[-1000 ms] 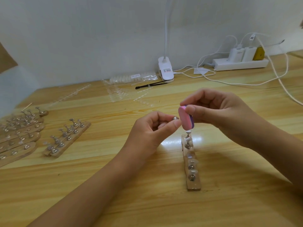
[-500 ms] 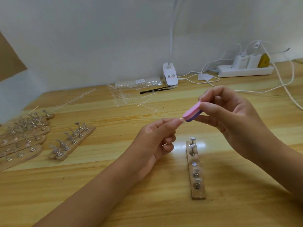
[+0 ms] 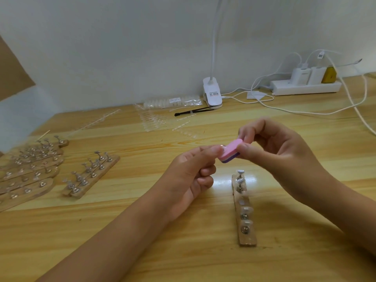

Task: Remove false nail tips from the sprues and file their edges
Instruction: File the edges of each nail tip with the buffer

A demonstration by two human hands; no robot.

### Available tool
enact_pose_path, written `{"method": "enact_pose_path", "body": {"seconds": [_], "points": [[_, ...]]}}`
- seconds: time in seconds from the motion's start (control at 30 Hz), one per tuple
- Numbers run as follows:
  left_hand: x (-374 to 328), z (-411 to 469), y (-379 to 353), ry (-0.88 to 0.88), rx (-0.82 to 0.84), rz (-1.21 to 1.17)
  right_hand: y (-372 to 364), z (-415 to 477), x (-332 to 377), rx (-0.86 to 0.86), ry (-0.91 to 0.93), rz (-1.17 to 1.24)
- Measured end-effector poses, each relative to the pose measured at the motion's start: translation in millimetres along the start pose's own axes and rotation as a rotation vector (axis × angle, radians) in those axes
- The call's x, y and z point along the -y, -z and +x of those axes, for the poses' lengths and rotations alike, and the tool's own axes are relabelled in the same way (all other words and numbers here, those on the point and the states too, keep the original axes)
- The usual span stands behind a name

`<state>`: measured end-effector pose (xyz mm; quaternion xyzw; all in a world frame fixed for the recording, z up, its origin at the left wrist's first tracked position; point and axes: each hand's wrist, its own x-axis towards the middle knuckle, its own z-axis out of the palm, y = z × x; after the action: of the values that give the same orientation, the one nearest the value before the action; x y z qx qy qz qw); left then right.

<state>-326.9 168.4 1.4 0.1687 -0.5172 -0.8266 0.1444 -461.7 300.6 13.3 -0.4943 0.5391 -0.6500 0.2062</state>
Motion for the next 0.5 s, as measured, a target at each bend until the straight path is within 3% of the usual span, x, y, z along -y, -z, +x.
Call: {"method": "enact_pose_path", "body": {"seconds": [0.1,0.23,0.4,0.5], "points": [[0.5,0.6,0.2,-0.003,-0.001,0.013,-2.1,-0.6,-2.1,0.029,-0.005,-0.023],[-2.1,-0.6,-0.5,-0.027,0.003,0.057,8.6,4.4,0.1,-0.078,0.007,0.193],[-1.9,-8.2,2.9,-0.15,0.072,0.591,33.3,15.8,-0.3,-0.298,-0.066,0.292],[0.7,-11.5,0.9,-0.192,0.143,0.717,33.3,17.1,-1.5,-0.305,-0.096,0.275]]}}
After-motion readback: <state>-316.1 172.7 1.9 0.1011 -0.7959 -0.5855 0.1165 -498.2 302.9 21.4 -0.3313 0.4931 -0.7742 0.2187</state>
